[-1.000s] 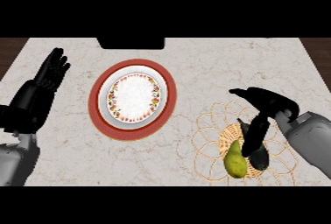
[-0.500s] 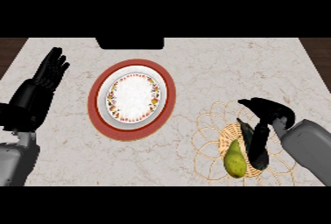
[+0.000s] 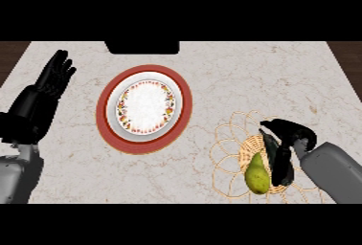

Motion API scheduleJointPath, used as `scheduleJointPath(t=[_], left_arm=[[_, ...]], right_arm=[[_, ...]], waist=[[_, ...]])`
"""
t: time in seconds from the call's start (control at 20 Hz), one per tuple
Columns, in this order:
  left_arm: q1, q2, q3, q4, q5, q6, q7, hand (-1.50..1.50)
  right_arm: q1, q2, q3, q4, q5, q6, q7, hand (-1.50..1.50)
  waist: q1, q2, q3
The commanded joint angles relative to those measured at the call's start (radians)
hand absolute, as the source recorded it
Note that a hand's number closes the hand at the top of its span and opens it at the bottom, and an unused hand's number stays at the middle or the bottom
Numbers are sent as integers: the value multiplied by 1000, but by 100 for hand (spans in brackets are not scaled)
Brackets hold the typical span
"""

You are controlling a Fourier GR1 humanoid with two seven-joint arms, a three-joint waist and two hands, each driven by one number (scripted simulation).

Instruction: Pick the eggplant from the placemat and place it in the plate

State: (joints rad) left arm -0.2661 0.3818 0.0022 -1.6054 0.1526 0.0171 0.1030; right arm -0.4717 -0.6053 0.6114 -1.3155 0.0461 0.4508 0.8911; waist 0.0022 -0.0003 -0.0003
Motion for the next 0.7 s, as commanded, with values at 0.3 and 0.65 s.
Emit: scheduleJointPath(t=[0.3, 0.65], left_arm=[[-10, -23, 38, 29, -23, -28, -24, 0], [-7, -57, 16, 37, -73, -17, -24, 0]], right_arm=[[50, 68, -23, 137, 145, 56, -54, -150], [76, 90, -32, 98, 367, -130, -224, 150]], waist=[[3, 2, 0], [0, 1, 1]])
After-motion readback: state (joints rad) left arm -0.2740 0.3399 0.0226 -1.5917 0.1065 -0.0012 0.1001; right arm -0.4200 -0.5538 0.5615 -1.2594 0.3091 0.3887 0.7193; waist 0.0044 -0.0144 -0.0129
